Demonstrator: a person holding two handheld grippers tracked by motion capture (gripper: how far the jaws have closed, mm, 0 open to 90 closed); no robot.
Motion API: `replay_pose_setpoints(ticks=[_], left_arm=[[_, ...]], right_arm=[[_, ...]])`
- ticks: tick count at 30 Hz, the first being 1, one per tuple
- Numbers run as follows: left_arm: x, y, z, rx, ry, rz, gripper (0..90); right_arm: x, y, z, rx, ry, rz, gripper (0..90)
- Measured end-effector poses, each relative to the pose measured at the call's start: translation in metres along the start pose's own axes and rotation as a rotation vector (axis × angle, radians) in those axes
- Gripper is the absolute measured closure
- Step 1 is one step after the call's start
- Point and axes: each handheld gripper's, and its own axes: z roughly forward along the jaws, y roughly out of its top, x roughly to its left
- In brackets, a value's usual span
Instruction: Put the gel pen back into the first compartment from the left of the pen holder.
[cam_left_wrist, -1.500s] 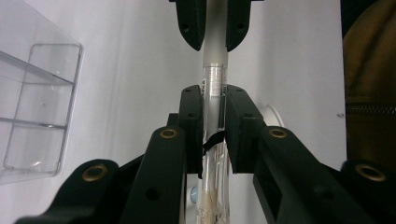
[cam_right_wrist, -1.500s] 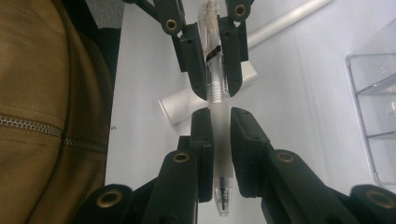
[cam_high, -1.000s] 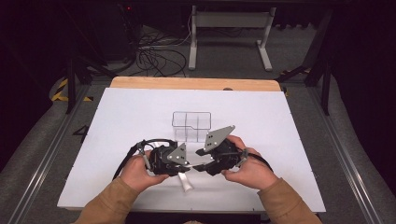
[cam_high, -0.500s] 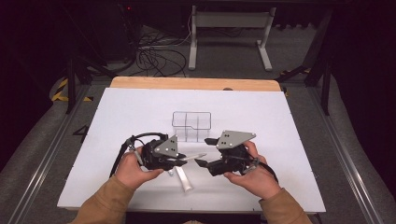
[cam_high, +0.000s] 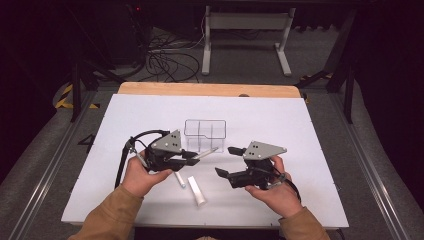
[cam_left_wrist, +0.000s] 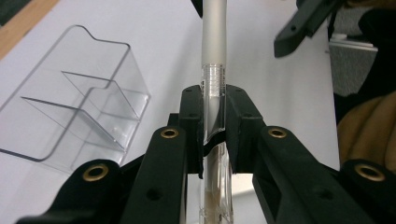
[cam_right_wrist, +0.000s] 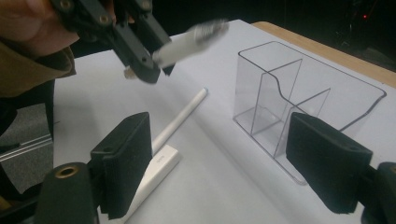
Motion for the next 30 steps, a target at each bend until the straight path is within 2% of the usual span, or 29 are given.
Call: replay_pose_setpoints(ticks=[5, 11, 19, 30], left_arm=[[0.007, 0.005, -0.004, -0.054, 0.02, -0.029, 78.7], [0.014, 0.011, -0.004, -0.089, 0.051, -0.053, 78.6], [0.026, 0.019, 0.0, -0.116, 0.103, -0.075, 78.6], [0.051, 0.018, 0.008, -0.173, 0.159, -0.144, 78.5]], right_arm=[[-0.002, -0.005, -0.001, 0.005, 0.001, 0.008, 22.2], [-0.004, -0.009, -0.003, -0.001, -0.005, 0.024, 22.2], [-0.005, -0.009, -0.004, -0.003, -0.005, 0.025, 22.2], [-0.006, -0.011, -0.004, 0.007, -0.001, 0.025, 22.2]])
